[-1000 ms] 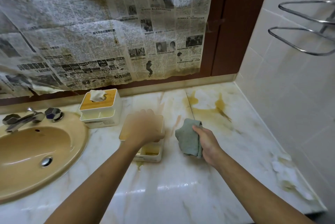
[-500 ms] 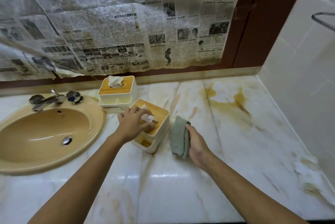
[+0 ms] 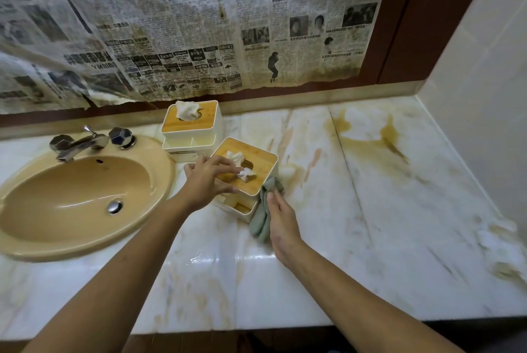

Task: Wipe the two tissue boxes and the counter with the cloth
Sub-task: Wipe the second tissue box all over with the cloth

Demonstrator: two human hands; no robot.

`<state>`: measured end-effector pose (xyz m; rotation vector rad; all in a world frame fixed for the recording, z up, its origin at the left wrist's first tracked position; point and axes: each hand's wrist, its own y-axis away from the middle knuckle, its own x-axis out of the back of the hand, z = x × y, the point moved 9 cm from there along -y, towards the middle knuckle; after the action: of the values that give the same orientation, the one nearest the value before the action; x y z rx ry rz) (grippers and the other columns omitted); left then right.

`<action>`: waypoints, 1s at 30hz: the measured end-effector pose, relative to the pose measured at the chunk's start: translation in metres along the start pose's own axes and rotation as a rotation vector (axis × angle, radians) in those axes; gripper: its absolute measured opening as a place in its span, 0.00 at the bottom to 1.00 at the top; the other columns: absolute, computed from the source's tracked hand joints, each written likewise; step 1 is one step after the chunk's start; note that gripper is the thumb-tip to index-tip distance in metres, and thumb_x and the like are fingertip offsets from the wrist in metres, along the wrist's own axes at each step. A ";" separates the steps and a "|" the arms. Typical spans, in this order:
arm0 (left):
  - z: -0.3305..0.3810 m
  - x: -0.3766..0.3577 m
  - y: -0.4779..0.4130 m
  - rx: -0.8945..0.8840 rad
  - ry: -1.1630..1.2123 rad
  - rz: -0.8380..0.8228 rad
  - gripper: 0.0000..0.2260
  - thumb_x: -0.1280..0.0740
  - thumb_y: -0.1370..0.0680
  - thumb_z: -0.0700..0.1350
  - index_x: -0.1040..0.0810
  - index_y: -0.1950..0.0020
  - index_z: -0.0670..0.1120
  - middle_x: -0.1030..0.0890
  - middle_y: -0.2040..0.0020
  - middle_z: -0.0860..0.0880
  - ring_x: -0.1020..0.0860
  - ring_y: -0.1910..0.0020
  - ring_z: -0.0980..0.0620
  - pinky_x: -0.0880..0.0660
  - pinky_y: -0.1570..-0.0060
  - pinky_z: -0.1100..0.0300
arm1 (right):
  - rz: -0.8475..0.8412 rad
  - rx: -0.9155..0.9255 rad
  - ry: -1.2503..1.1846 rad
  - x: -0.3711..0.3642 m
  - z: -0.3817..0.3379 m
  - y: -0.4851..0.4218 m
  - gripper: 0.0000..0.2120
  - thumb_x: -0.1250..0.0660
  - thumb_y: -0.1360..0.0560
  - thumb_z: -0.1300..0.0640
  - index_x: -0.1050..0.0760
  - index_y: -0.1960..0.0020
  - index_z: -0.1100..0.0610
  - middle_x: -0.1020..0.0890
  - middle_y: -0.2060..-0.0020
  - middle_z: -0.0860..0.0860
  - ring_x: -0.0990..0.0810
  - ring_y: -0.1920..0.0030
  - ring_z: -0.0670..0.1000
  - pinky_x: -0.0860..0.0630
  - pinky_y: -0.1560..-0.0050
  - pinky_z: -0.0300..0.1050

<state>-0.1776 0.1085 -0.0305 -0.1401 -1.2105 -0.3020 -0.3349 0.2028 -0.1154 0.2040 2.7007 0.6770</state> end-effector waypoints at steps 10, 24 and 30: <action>0.001 0.001 -0.006 -0.036 -0.062 -0.018 0.22 0.29 0.32 0.64 0.21 0.38 0.66 0.27 0.38 0.64 0.37 0.37 0.53 0.41 0.43 0.50 | 0.116 0.242 0.158 -0.010 -0.004 0.006 0.21 0.41 0.17 0.52 0.35 0.25 0.42 0.23 0.33 0.41 0.25 0.35 0.40 0.26 0.37 0.37; -0.005 -0.003 -0.018 -0.059 -0.091 -0.081 0.26 0.34 0.35 0.69 0.21 0.38 0.66 0.28 0.39 0.64 0.39 0.36 0.52 0.45 0.43 0.51 | 0.133 0.160 0.149 -0.014 0.019 0.011 0.20 0.41 0.16 0.52 0.33 0.27 0.38 0.17 0.43 0.41 0.18 0.52 0.41 0.19 0.52 0.39; -0.005 -0.004 -0.021 -0.080 -0.125 -0.097 0.27 0.35 0.36 0.70 0.22 0.38 0.67 0.28 0.40 0.64 0.39 0.37 0.51 0.45 0.46 0.52 | 0.251 0.237 0.163 -0.006 -0.022 -0.019 0.20 0.42 0.16 0.55 0.33 0.25 0.45 0.23 0.31 0.48 0.24 0.33 0.48 0.27 0.32 0.50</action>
<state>-0.1811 0.0875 -0.0370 -0.1721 -1.3314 -0.4315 -0.3388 0.1750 -0.1046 0.5781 2.9395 0.4548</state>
